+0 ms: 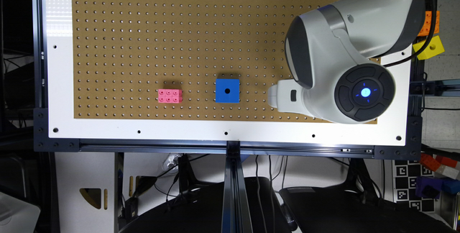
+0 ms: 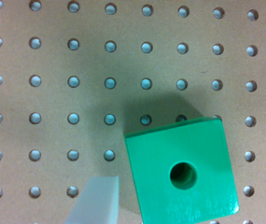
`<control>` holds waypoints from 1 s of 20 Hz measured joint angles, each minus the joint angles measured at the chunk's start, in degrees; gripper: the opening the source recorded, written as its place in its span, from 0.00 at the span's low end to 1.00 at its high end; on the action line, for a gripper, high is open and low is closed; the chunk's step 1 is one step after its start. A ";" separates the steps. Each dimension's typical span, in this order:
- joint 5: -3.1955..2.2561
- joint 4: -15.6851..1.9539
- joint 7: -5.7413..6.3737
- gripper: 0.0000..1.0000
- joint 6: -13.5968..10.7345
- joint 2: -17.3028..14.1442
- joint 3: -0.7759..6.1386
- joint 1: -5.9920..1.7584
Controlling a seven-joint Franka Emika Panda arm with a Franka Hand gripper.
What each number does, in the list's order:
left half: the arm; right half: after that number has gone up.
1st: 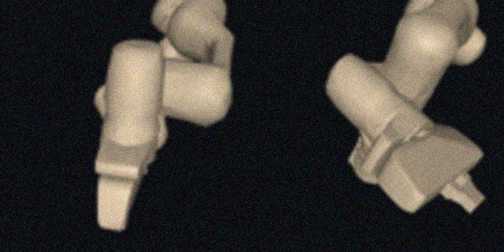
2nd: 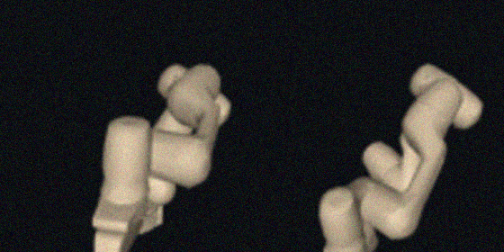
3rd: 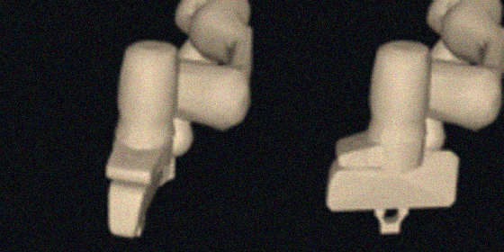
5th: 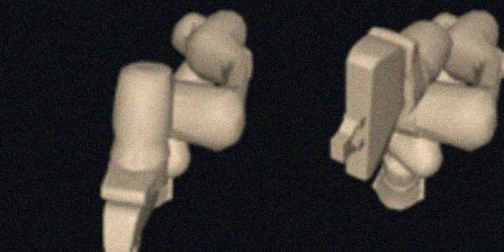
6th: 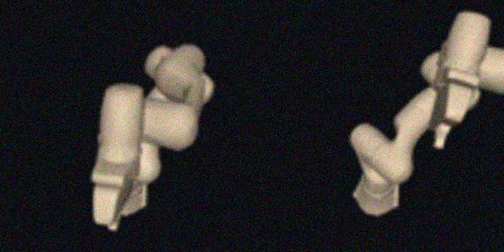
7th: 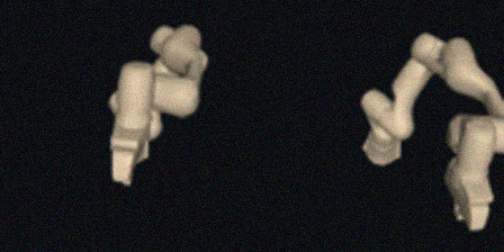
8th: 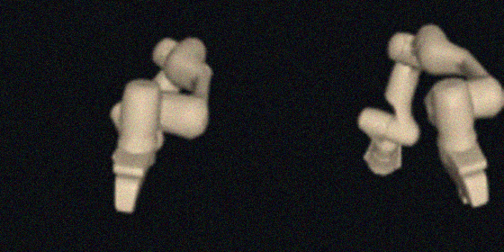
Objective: Pick up green block.
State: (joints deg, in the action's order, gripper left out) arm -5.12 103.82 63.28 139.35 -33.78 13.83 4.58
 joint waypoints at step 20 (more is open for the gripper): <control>-0.72 -0.30 0.03 1.00 2.74 -4.19 -0.33 0.14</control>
State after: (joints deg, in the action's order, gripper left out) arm -5.85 103.52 63.31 142.10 -37.97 13.50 4.72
